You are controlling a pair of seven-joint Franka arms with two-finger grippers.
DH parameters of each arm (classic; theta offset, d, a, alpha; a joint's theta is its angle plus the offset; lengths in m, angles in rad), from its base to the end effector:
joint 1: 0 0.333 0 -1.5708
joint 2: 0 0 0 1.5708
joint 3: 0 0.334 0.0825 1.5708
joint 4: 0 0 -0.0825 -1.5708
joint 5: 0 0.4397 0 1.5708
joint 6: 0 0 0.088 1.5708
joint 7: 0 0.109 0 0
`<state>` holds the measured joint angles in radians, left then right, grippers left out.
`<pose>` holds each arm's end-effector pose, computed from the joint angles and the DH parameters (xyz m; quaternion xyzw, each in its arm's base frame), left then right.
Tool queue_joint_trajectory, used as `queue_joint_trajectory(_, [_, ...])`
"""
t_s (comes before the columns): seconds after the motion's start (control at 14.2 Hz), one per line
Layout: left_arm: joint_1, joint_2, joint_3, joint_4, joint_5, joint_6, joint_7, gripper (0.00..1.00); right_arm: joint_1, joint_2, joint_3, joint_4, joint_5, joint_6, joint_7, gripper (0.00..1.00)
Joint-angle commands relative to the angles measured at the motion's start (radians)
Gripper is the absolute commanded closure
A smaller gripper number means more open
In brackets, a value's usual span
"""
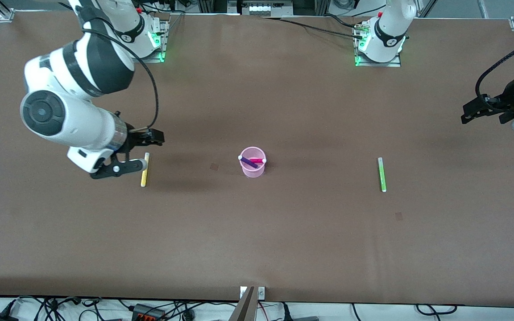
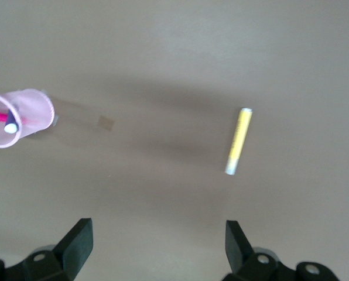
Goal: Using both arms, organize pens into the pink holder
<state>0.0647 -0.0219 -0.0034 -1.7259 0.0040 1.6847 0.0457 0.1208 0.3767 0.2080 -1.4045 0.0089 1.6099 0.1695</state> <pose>0.6066 0.0376 0.5814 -0.9999 -0.0076 0.0097 0.0015 0.6821 0.2108 0.4846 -0.9929 -0.0747 0.0896 0.0215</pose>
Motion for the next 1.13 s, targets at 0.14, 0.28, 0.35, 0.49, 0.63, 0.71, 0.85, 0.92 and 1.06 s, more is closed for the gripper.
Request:
queue_joint_trajectory(0.14, [0.001,0.008,-0.001,0.025,0.008,-0.023,0.016,0.00,-0.006,-0.032,-0.148,0.079,-0.006,-0.102,0.015,0.00])
queue_joint_trajectory(0.28, [0.004,0.008,-0.001,0.025,0.008,-0.023,0.016,0.00,-0.021,-0.059,-0.174,0.079,-0.009,-0.105,-0.004,0.00])
queue_joint_trajectory(0.35, [0.004,0.008,-0.001,0.025,0.008,-0.023,0.016,0.00,-0.039,-0.074,-0.176,0.079,-0.007,-0.105,-0.007,0.00])
queue_joint_trajectory(0.49, [0.003,0.008,-0.001,0.025,0.008,-0.025,0.016,0.00,-0.076,-0.104,-0.176,0.078,-0.009,-0.105,-0.011,0.00])
queue_joint_trajectory(0.63, [0.006,0.008,-0.001,0.023,0.007,-0.025,0.016,0.00,-0.119,-0.122,-0.176,0.078,-0.001,-0.104,-0.071,0.00])
queue_joint_trajectory(0.71, [0.004,0.008,-0.001,0.023,0.007,-0.025,0.016,0.00,-0.122,-0.131,-0.182,0.076,-0.001,-0.105,-0.094,0.00])
queue_joint_trajectory(0.85, [0.006,0.008,-0.001,0.023,0.007,-0.033,0.016,0.00,-0.113,-0.162,-0.217,0.064,-0.006,-0.108,-0.099,0.00])
queue_joint_trajectory(0.92, [0.006,0.008,-0.001,0.023,0.007,-0.033,0.016,0.00,-0.118,-0.176,-0.219,0.053,-0.007,-0.108,-0.111,0.00])
queue_joint_trajectory(1.06, [0.006,0.008,-0.001,0.023,0.007,-0.034,0.016,0.00,-0.125,-0.206,-0.225,0.021,-0.010,-0.107,-0.172,0.00])
